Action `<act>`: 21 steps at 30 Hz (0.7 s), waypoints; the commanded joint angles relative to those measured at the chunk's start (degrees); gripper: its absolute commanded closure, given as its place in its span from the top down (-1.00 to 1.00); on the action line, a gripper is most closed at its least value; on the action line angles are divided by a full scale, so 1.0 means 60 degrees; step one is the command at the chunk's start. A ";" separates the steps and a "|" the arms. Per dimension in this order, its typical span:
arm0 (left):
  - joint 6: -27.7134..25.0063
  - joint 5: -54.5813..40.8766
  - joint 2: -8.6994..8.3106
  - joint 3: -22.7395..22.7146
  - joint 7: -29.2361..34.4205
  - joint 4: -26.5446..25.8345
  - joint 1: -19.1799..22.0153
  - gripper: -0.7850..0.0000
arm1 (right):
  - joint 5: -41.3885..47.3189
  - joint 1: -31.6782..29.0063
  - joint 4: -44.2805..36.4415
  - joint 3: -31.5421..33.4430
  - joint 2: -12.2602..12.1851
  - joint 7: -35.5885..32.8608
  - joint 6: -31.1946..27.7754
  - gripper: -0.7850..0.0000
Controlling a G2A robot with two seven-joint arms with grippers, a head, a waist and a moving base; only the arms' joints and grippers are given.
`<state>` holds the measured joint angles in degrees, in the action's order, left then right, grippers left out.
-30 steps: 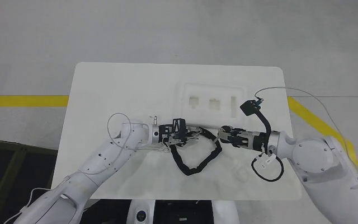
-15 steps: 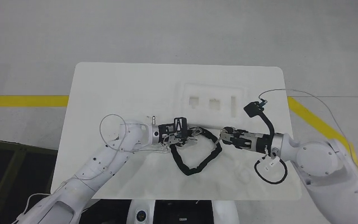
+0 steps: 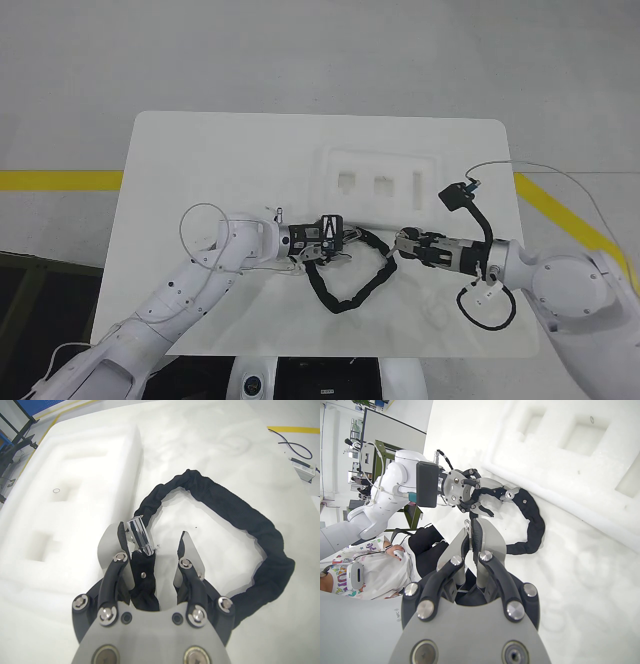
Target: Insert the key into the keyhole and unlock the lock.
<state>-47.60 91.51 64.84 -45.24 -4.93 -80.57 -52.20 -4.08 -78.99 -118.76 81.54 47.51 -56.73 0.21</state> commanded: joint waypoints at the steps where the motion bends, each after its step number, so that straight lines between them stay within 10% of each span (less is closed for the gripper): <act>1: -0.0048 -0.0027 0.0039 0.0074 0.0127 0.0043 0.0076 0.09 | 0.0002 -0.0014 -0.0006 0.0017 -0.0001 -0.0008 -0.0005 -1.00; 21: 0.0146 -0.0089 0.0410 0.0551 0.0989 0.0530 0.0718 -0.14 | 0.0098 -0.0131 0.0080 0.0161 0.0002 0.0009 -0.0137 -1.00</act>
<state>-46.87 91.20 67.16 -42.05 0.66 -77.80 -48.06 -3.52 -79.76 -118.31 82.49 47.52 -56.68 -0.53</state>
